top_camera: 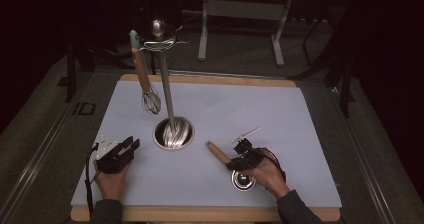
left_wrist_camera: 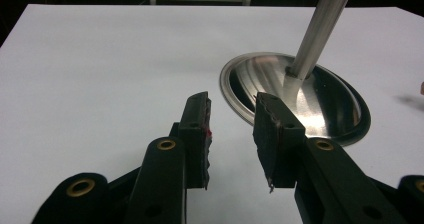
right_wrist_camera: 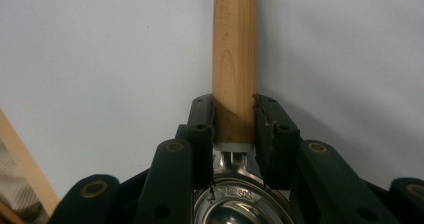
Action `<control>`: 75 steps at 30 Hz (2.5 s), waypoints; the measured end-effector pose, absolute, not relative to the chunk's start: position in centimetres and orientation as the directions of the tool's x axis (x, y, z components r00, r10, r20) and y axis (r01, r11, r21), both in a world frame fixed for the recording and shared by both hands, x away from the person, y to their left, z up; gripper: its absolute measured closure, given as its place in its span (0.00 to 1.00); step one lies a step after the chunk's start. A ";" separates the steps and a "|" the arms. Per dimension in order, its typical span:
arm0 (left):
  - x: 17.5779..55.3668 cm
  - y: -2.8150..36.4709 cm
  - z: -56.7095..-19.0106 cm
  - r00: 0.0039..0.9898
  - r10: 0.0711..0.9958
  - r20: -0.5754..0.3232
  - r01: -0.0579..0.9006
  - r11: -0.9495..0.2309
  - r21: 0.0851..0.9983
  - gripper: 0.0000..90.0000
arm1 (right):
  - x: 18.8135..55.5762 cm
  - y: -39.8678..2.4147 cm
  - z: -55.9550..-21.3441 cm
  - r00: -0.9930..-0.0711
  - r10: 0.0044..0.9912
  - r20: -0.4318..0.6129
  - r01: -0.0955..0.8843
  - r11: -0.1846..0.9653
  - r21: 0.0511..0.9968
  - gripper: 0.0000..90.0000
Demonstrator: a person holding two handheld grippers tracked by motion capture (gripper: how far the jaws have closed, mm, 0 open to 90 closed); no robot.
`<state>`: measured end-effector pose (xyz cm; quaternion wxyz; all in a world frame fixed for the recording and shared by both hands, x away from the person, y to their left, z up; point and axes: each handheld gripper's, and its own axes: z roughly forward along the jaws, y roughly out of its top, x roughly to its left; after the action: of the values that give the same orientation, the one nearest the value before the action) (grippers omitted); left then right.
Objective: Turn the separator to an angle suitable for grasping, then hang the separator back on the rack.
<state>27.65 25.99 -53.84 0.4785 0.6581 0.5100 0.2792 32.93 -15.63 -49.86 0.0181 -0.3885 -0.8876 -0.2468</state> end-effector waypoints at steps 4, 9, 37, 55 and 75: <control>27.7 26.0 -53.8 0.324 0.938 -0.122 0.404 -0.020 0.915 0.75 | 33.1 -15.4 -49.6 -0.708 0.676 0.207 0.686 0.586 0.431 0.79; 27.7 26.0 -53.8 0.324 0.939 -0.119 0.404 -0.023 0.915 0.76 | 33.6 -15.2 -48.8 -0.714 0.671 0.200 0.673 0.579 0.460 0.79; 27.6 26.1 -53.8 0.323 0.938 -0.128 0.399 -0.013 0.917 0.76 | 34.9 -15.3 -46.4 -0.745 0.652 0.141 0.585 0.536 0.609 0.79; 27.6 26.1 -53.8 0.320 0.939 -0.128 0.397 -0.010 0.918 0.76 | 35.5 -15.7 -45.5 -0.794 0.606 0.045 0.426 0.503 0.752 0.79; 27.6 26.1 -53.8 0.319 0.939 -0.132 0.395 -0.005 0.919 0.76 | 35.3 -14.8 -43.1 -0.850 0.521 -0.076 0.210 0.467 0.859 0.79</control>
<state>27.60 26.12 -53.83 0.4853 0.6510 0.5121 0.2801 35.29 -14.75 -43.09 -0.1662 -0.2175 -0.8402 -0.4680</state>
